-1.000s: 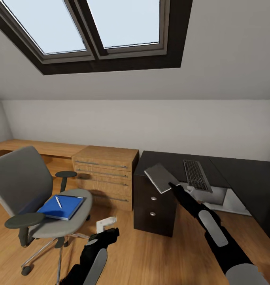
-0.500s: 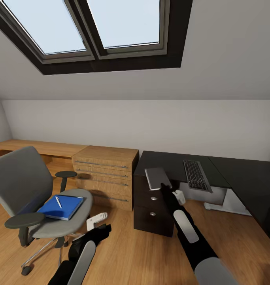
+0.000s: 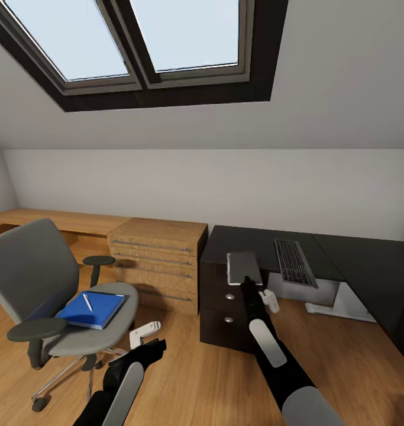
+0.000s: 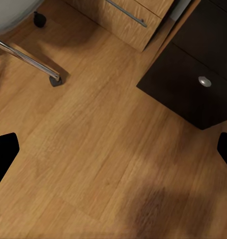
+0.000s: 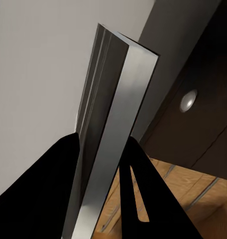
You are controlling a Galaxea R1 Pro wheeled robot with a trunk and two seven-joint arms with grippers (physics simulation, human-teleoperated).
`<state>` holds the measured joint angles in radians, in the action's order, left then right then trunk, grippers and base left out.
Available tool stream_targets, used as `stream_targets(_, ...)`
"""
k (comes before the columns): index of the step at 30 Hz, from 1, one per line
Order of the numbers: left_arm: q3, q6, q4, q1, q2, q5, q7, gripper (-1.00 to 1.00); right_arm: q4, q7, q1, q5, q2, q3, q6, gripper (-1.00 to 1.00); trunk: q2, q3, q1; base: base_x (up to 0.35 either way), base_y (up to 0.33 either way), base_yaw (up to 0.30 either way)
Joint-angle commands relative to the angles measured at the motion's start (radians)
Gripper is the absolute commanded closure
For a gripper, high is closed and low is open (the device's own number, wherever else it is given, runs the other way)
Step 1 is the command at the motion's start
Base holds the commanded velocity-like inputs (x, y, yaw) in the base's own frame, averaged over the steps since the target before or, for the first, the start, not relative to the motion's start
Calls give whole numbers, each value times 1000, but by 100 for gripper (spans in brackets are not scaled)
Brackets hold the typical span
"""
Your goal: In the bedroom, organize the workspace by keeping the computer under the desk, ensuring the monitor is on the desk, placing the keyboard on the desk next to the monitor, placing the mouse on the desk next to the keyboard, moving the folder from the swivel chair onto the desk next to the mouse, stacking the notebook on top of the folder with the pen on top of the notebook, and positioning the swivel chair next to the desk.
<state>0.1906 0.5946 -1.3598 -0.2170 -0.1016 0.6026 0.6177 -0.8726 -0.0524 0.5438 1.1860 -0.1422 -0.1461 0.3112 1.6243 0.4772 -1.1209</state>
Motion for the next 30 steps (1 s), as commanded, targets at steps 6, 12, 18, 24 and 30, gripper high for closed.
stream_targets(6, 1, 1, -1, -1, -1, 11, 10, -100, 9, -2, 1, 12, -1, -6, 36, 100, 1, 1, 0, 0, 0, 0)
stream_targets(12, 3, 2, -1, -1, -1, 11, 10, -100, 9, -1, 1, 93, -1, -6, 42, 100, 1, 1, 0, 0, 0, 0)
stream_targets(18, 3, 2, -1, -1, -1, 11, 10, -100, 11, 0, 1, 154, -1, -9, 43, 100, 1, 1, 0, 0, 0, 0)
stream_targets(24, 3, 1, 6, -1, -1, 12, 10, -100, 12, 0, 1, 165, 0, -11, 43, 100, 1, 1, 0, 0, 0, 0)
stream_targets(30, 3, 1, 9, -1, -2, 12, 10, -100, 13, 0, 1, 165, 0, -22, 43, 100, 1, 1, 0, 0, 0, 0)
